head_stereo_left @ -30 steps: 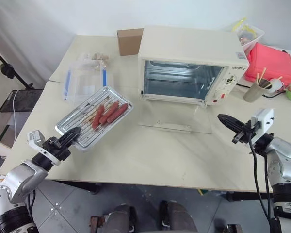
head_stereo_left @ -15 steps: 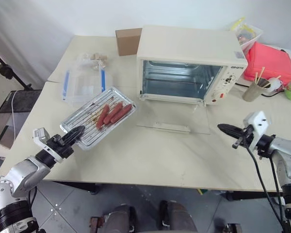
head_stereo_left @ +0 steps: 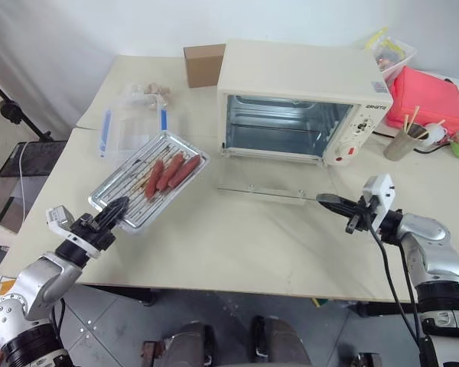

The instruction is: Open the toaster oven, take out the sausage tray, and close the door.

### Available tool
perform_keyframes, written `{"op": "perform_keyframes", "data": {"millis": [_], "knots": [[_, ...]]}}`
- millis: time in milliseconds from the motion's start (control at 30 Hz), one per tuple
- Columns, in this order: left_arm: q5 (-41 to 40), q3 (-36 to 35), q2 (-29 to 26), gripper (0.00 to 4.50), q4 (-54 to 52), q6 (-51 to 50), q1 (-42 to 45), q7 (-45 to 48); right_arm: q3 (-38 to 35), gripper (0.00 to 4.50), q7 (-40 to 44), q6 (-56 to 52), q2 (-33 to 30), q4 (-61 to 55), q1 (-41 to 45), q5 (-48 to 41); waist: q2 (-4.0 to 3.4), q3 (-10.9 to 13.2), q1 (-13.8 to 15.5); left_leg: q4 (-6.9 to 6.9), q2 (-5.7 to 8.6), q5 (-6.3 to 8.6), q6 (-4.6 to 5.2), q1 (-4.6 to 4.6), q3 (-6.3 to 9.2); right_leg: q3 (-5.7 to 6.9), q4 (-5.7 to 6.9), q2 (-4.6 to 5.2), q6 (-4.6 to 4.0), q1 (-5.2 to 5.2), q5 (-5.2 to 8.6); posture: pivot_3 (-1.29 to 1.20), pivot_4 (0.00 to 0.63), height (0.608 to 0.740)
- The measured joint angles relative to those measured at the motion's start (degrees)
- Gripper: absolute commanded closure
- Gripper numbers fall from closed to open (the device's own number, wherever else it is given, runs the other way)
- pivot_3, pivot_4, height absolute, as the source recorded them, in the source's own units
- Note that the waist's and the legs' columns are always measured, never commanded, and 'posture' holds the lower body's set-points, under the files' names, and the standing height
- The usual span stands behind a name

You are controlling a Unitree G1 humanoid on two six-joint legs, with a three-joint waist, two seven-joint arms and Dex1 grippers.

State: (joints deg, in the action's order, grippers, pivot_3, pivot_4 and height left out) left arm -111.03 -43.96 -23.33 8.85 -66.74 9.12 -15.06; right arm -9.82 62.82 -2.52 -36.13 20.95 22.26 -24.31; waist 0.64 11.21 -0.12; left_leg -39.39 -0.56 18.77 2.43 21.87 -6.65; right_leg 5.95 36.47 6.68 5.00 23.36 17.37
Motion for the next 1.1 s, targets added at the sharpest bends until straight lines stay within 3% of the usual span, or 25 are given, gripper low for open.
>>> {"op": "perform_keyframes", "data": {"millis": [200,300,467,567,733,900,967,1100], "knots": [[0.0,-0.5,-0.01,4.5,-0.27,-0.56,-0.22,0.12,-6.7,4.47,-6.54,-1.4,3.18,-1.99,4.21,-5.61,0.0,0.0,-0.07,0.05,0.0,0.02,-0.03,0.0,0.0,-0.01,0.01,0.0,0.0,0.04,0.0,0.0,0.15,0.74],[-0.05,0.6,-2.62,4.5,1.1,-2.54,-0.22,0.5,-8.83,4.47,-8.6,-5.48,3.17,-6.43,4.25,-9.19,0.0,0.0,0.06,0.11,-0.02,0.02,-0.04,0.0,0.06,0.02,0.01,-0.01,-0.01,0.05,0.0,0.0,0.15,0.74],[-0.04,6.89,-6.57,4.5,4.11,-6.79,2.25,3.01,-9.01,4.47,-7.63,-11.26,1.45,-14.52,-2.21,-11.98,0.0,0.0,0.55,0.16,0.07,0.03,-0.03,0.1,0.1,0.01,-0.09,0.05,0.0,0.05,0.0,0.0,0.15,0.74],[-0.03,12.6,-7.99,4.5,5.2,-7.55,5.22,4.57,-9.55,3.97,-6.78,-14.97,-1.38,-19.66,-7.93,-13.3,-0.01,0.0,0.76,0.17,0.08,0.03,-0.03,0.12,0.09,-0.02,-0.14,0.05,0.0,0.07,0.0,0.0,0.15,0.74],[2.81,23.13,-9.84,4.5,8.42,-11.66,11.61,10.12,-10.85,2.26,-0.62,-10.97,-5.41,-27.9,-19.48,-11.5,-0.01,0.0,1.15,0.18,0.08,0.02,-0.04,0.11,0.02,0.0,-0.21,-0.07,0.0,0.05,0.0,0.0,0.15,0.74],[15.14,30.46,-10.13,4.5,16.84,-16.35,19.99,19.98,-14.59,0.53,3.63,-6.55,-6.67,-33.2,-30.34,-10.09,-0.07,-0.04,1.57,0.19,0.23,-0.01,-0.02,-0.01,-0.14,-0.08,-0.42,-0.17,0.02,0.02,-0.02,0.0,0.15,0.74],[21.01,32.67,-8.64,4.5,19.78,-16.4,24.03,24.81,-17.31,0.04,5.53,-5.04,-6.93,-35.57,-36.04,-10.08,-0.17,-0.1,2.21,0.2,0.36,-0.03,-0.01,-0.02,-0.03,-0.01,-0.44,-0.12,0.03,-0.06,-0.02,0.0,0.15,0.74],[34.4,38.68,-4.09,4.5,26.26,-12.91,33.03,35.79,-21.9,0.04,7.48,-3.82,-6.02,-40.48,-47.4,-10.09,-0.22,-0.13,4.04,0.24,0.62,0.08,-0.21,-0.1,0.02,-0.05,-0.59,0.02,0.25,-0.27,-0.15,0.0,0.15,0.74]]}}
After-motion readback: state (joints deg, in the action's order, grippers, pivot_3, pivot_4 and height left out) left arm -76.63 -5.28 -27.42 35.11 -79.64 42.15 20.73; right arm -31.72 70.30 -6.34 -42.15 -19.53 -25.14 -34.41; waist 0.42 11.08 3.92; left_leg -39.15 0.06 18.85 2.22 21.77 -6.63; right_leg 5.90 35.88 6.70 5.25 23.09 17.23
